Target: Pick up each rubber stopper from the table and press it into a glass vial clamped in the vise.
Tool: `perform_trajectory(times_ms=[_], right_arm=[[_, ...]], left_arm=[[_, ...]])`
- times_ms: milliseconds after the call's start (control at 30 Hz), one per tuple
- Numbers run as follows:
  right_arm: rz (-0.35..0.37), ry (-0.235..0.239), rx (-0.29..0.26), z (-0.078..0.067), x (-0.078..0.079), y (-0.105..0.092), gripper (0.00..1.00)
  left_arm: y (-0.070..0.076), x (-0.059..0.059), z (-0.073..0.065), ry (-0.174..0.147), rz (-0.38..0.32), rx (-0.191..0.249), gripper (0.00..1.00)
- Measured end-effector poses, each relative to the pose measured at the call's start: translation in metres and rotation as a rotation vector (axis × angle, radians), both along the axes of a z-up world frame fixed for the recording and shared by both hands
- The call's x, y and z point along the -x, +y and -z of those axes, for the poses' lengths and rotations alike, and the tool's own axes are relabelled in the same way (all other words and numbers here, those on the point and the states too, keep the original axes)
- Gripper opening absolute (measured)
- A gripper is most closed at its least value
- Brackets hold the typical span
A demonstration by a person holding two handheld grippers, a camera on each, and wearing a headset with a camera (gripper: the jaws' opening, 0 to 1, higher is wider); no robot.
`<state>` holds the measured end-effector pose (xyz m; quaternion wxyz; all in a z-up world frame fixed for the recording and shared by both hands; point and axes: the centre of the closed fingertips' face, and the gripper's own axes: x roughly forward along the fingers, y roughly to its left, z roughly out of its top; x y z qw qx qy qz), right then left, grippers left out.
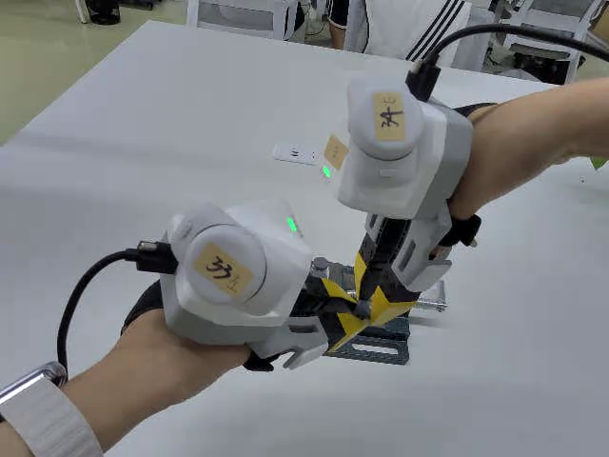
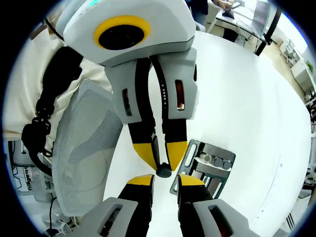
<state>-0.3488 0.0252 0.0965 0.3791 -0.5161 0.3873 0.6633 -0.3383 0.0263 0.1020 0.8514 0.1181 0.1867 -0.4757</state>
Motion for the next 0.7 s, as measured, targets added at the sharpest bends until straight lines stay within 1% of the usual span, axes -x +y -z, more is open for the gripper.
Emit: perform_trajectory(times_ms=[33,67,100,133,167,267,333,433,467,600,700], right_arm=[[0.002,-0.004,-0.016,-0.001,-0.001,0.001,0.19],[0.012,-0.003,-0.036,-0.002,-0.002,0.003,0.21],[0.02,0.002,-0.046,-0.003,-0.002,0.003,0.22],[0.028,0.009,-0.067,-0.005,-0.001,0.004,0.22],[0.031,0.01,-0.083,-0.005,-0.002,0.006,0.23],[0.046,-0.012,-0.136,-0.008,-0.009,0.009,0.26],[0.061,-0.014,-0.169,-0.011,-0.009,0.011,0.27],[0.076,-0.033,-0.22,-0.017,-0.012,0.014,0.27],[0.076,-0.044,-0.247,-0.019,-0.014,0.016,0.27],[0.095,-0.044,-0.3,-0.024,-0.012,0.018,0.25],[0.107,-0.047,-0.325,-0.025,-0.011,0.019,0.22]], left_arm=[[0.001,0.0,0.0,-0.002,-0.002,0.001,0.05],[0.002,0.0,-0.001,-0.005,-0.005,0.004,0.05],[0.003,-0.001,-0.002,-0.009,-0.005,0.009,0.05],[0.004,-0.002,-0.003,-0.016,-0.005,0.015,0.05],[0.005,-0.003,-0.003,-0.017,-0.011,0.016,0.05],[0.009,-0.006,-0.005,-0.03,-0.028,0.029,0.05],[0.012,-0.008,-0.006,-0.039,-0.037,0.03,0.05],[0.016,-0.01,-0.01,-0.057,-0.048,0.042,0.05],[0.016,-0.01,-0.013,-0.07,-0.05,0.048,0.05],[0.016,-0.009,-0.019,-0.09,-0.056,0.064,0.05],[0.016,-0.009,-0.02,-0.097,-0.057,0.063,0.05]])
